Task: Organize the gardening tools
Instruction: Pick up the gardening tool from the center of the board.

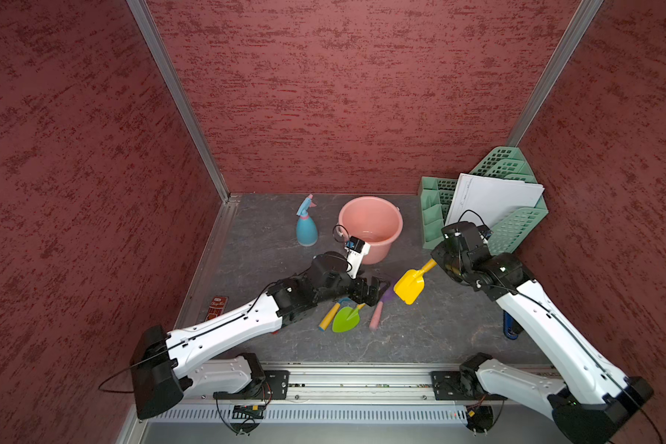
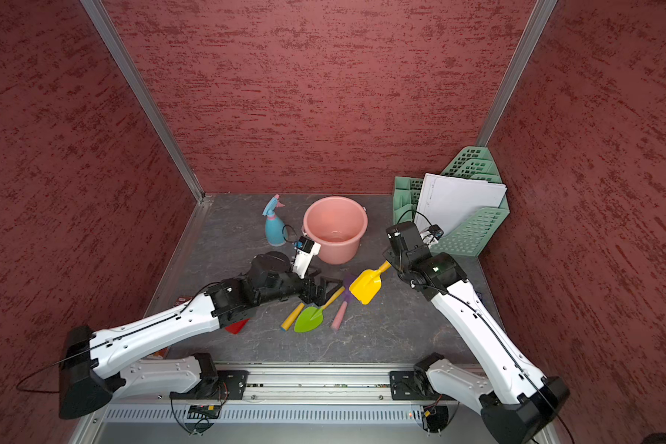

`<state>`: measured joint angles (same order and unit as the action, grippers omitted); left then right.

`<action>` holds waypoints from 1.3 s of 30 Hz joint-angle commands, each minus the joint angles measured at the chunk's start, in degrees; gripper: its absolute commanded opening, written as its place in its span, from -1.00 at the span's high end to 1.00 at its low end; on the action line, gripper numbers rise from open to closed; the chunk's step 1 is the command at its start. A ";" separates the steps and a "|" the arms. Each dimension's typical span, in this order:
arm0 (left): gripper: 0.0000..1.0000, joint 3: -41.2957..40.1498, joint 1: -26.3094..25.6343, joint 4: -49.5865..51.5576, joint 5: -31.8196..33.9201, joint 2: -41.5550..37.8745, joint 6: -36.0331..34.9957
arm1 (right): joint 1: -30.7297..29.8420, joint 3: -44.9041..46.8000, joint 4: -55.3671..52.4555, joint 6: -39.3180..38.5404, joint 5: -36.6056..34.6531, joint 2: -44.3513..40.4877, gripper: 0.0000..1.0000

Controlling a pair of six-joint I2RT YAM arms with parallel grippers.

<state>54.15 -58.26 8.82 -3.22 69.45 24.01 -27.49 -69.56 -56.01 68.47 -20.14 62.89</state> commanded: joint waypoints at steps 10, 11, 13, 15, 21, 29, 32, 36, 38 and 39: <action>-0.82 -0.02 -6.05 -16.46 14.10 7.46 0.29 | -3.81 -5.59 -0.07 16.62 -8.51 0.55 1.00; -0.79 -0.48 -6.08 -17.78 14.84 7.62 0.40 | -4.08 -5.41 -0.01 17.11 -8.41 0.48 1.00; -0.74 -1.38 -6.01 -20.51 15.98 7.71 0.58 | -4.64 -4.87 0.64 18.10 -8.51 0.25 1.00; -0.70 -1.94 -5.94 -22.94 16.22 7.97 0.69 | -5.18 -4.38 1.65 18.74 -8.34 -0.03 1.00; -0.48 -2.14 -4.95 -24.88 14.63 9.38 1.80 | -5.98 -4.44 3.77 19.43 -8.09 -0.05 1.00; 0.17 -5.10 -2.66 -28.35 12.55 8.60 5.15 | -6.83 -3.15 5.49 20.17 -7.31 -0.84 1.00; 0.47 -5.02 -2.11 -28.42 12.10 8.55 5.26 | -7.27 -2.69 6.58 20.19 -6.68 -0.76 1.00; 1.00 -4.98 -1.50 -28.38 11.61 7.94 5.38 | -7.86 -1.84 8.20 18.59 -5.13 -0.30 1.00; 1.00 -4.71 -1.01 -27.15 11.36 7.31 5.34 | -7.85 -1.17 8.76 16.10 -4.17 -0.31 0.91; 1.00 -4.52 -0.79 -25.96 11.23 6.75 5.36 | -7.85 -0.87 8.50 14.42 -3.96 -0.38 0.67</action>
<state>49.36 -60.31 -18.65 6.48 76.95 29.98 -34.20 -71.42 -48.45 86.74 -26.94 62.96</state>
